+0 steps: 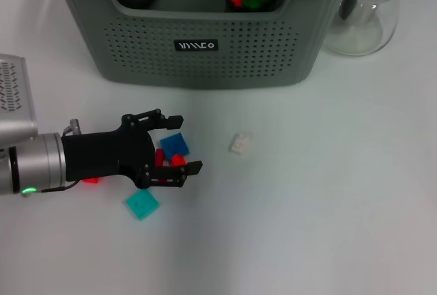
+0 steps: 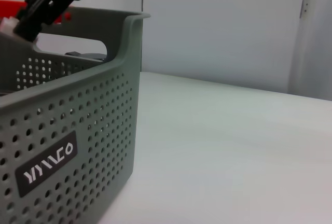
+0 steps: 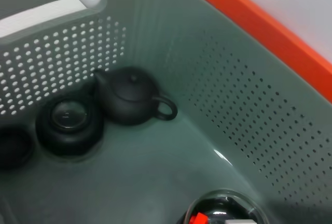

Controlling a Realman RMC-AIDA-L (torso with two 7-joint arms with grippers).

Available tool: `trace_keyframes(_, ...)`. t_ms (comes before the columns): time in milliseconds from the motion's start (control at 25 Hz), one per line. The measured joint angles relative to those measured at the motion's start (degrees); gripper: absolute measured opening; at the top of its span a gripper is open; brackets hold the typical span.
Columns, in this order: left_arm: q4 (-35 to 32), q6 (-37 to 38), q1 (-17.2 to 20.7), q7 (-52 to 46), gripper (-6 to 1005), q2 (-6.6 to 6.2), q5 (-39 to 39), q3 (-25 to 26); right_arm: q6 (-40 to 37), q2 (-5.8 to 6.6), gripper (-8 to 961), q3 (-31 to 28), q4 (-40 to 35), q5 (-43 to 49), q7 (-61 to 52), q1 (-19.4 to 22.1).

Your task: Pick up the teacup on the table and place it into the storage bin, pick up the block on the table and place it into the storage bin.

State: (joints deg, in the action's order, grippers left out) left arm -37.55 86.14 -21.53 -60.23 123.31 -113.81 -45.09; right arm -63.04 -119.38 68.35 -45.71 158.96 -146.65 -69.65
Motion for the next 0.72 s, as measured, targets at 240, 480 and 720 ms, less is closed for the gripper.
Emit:
trace_keyframes(240,0.02,-0.33,0.13,-0.03,888,0.00,-0.06,0.00,1.54,0.00,378,0.07,-0.12,0.07,0.03,0.08)
trace_keyframes(480,0.02,-0.31,0.31,-0.09,888,0.00,0.01,0.00,-1.11,0.03,596,-0.46,-5.46,-2.00,0.49,1.38)
trace_keyframes(720,0.02,-0.02,0.34,-0.15,888,-0.06,0.02,0.09,-11.43,0.30,772,-2.07,-23.71,-14.55,3.84,8.97)
